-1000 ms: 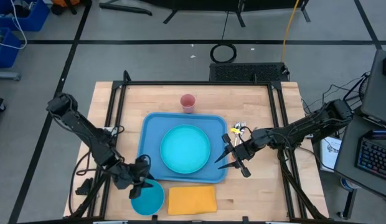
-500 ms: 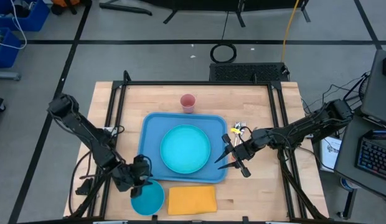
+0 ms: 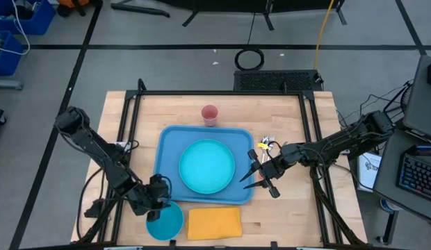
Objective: Set up tray
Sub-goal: Put the blue bowl on the green plate
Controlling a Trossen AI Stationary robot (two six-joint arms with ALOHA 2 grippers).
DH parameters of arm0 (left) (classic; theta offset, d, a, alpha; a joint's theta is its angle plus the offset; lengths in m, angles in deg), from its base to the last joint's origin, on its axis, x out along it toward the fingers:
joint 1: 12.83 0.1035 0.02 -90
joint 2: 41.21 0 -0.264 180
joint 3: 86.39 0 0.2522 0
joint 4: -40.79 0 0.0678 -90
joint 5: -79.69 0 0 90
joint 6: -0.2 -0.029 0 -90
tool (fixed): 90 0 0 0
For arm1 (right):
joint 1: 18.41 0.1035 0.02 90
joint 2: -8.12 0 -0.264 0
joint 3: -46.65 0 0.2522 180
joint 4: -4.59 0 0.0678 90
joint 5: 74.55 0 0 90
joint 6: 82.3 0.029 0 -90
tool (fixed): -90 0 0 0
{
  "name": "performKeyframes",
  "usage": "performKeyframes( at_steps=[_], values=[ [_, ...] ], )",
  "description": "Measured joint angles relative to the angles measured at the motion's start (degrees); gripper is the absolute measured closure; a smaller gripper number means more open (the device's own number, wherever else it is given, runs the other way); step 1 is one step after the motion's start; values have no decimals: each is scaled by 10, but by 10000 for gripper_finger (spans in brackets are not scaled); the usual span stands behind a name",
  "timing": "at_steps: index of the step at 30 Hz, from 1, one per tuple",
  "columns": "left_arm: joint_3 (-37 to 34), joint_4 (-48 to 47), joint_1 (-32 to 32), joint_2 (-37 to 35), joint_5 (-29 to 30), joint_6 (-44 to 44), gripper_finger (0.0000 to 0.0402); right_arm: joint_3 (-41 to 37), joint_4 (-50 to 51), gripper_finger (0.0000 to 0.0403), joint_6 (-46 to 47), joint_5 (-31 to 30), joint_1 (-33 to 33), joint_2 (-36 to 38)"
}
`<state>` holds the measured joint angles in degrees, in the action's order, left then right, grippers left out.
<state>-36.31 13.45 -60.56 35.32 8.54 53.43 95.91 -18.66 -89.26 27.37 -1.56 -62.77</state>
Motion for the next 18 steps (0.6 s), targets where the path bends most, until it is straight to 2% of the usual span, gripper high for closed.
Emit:
performKeyframes(
  at_steps=[5, 12, 18],
  values=[
    [0, 0, 2, 10, -14, -1, 290, 0, 0, 293, -1, 0, 0, 0],
    [-1, 2, 5, 10, -6, 2, 387, 0, 0, 293, -1, -1, 0, 0],
    [-1, 8, 22, 9, -15, 58, 385, 0, 0, 293, -9, -1, 0, 0]
  ],
)
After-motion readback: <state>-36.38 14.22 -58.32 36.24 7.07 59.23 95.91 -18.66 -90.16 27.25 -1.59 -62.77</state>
